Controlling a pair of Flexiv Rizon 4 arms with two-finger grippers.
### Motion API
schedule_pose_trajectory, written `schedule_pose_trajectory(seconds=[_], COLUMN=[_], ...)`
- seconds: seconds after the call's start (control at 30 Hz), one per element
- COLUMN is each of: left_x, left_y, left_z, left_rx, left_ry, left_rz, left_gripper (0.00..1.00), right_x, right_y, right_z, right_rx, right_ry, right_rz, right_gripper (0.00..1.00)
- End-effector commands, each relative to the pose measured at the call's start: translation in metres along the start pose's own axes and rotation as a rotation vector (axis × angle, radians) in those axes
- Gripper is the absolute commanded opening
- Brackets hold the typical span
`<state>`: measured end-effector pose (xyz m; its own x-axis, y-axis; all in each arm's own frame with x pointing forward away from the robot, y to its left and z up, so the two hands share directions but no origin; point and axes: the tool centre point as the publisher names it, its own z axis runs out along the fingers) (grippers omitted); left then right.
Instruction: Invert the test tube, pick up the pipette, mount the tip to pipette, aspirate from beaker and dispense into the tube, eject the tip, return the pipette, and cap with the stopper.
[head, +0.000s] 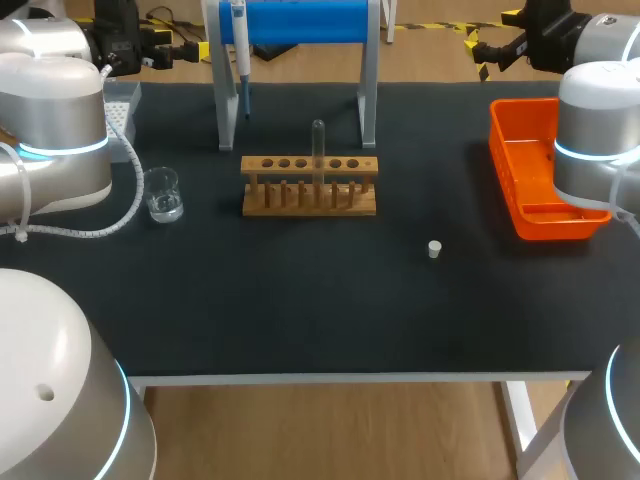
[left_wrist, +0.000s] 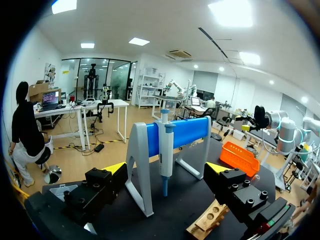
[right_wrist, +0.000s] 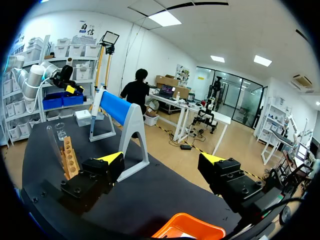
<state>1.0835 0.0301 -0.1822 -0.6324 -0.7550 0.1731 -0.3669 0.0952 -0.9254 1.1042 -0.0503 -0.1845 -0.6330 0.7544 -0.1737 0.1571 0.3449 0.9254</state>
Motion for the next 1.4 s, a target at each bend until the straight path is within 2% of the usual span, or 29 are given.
schedule_pose_trajectory(seconds=[0.03, 0.6, 0.83, 1.0, 1.23, 1.4], left_x=[0.0, 0.0, 0.0, 0.0, 0.0, 0.0], left_y=[0.0, 0.0, 0.0, 0.0, 0.0, 0.0], left_z=[0.0, 0.0, 0.0, 0.0, 0.0, 0.0], left_rx=[0.0, 0.0, 0.0, 0.0, 0.0, 0.0], left_ry=[0.0, 0.0, 0.0, 0.0, 0.0, 0.0], left_rz=[0.0, 0.0, 0.0, 0.0, 0.0, 0.0], left_gripper=[1.0, 1.0, 1.0, 1.0, 1.0, 1.0], right_x=[0.0, 0.0, 0.066, 0.109, 0.165, 0.205], right_y=[0.0, 0.0, -0.01, -0.018, -0.026, -0.036], right_z=[0.0, 0.0, -0.027, -0.039, -0.043, -0.04], right_rx=[0.0, 0.0, -0.051, -0.095, -0.157, -0.182], right_ry=[0.0, 0.0, 0.224, 0.362, 0.524, 0.579], right_rz=[0.0, 0.0, -0.115, -0.121, -0.094, -0.104], right_gripper=[1.0, 1.0, 1.0, 1.0, 1.0, 1.0])
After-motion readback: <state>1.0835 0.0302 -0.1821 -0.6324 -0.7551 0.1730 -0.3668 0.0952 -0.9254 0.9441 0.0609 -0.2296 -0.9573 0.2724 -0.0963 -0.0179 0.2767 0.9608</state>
